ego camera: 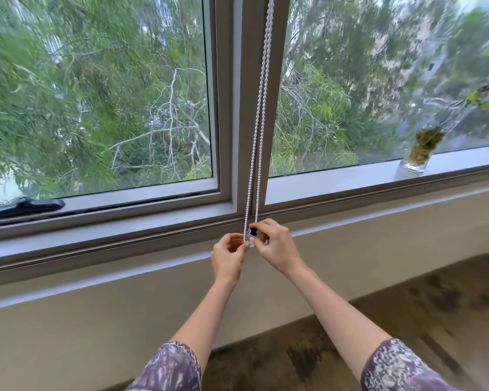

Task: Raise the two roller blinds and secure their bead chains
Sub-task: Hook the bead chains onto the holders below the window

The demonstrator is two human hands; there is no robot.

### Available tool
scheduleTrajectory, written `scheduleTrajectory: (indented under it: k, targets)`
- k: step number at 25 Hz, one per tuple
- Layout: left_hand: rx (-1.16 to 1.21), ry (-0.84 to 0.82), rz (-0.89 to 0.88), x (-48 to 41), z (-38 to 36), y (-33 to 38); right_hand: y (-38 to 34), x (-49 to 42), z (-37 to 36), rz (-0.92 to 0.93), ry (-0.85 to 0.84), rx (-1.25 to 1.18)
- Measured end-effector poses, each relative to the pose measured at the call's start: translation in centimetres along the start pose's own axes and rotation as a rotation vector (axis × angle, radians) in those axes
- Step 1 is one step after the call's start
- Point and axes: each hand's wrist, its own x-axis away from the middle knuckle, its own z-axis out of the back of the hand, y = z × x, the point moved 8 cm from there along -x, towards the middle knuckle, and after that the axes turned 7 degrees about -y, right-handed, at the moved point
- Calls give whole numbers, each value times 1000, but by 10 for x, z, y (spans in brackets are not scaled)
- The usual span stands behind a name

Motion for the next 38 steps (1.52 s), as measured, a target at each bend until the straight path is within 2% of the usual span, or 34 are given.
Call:
scheduleTrajectory:
  k: [5,10,12,17,21,25,26,28,31,38]
  targets:
    - [-63,-68,-12,9,3,2,-6,8,-18,-22,-104,94]
    - [-119,-148,-14,20,5,-4,-5,13,-28,-69,-185,84]
    - [-100,-194,-17,24,4,-7,-5,16,-29,-80,-185,109]
    - [-80,-190,-29,27,6,-8,-1,21,-27,-128,-174,101]
    - [-85,-188,-53,28,-2,-7,3,31,-19,-133,-94,-57]
    - [-54,-154,11,26,-9,-18,23,40,9,-227,212,-338]
    - [-47,-147,28,25,-12,-20,30,39,13,-261,224,-388]
    - [-39,-152,36,24,-18,-21,39,35,10,-304,95,-355]
    - [-38,-186,15,20,-33,-19,44,28,-1,-270,-101,-182]
    - [-25,-194,26,-3,-63,-23,67,4,2,-199,-132,-70]
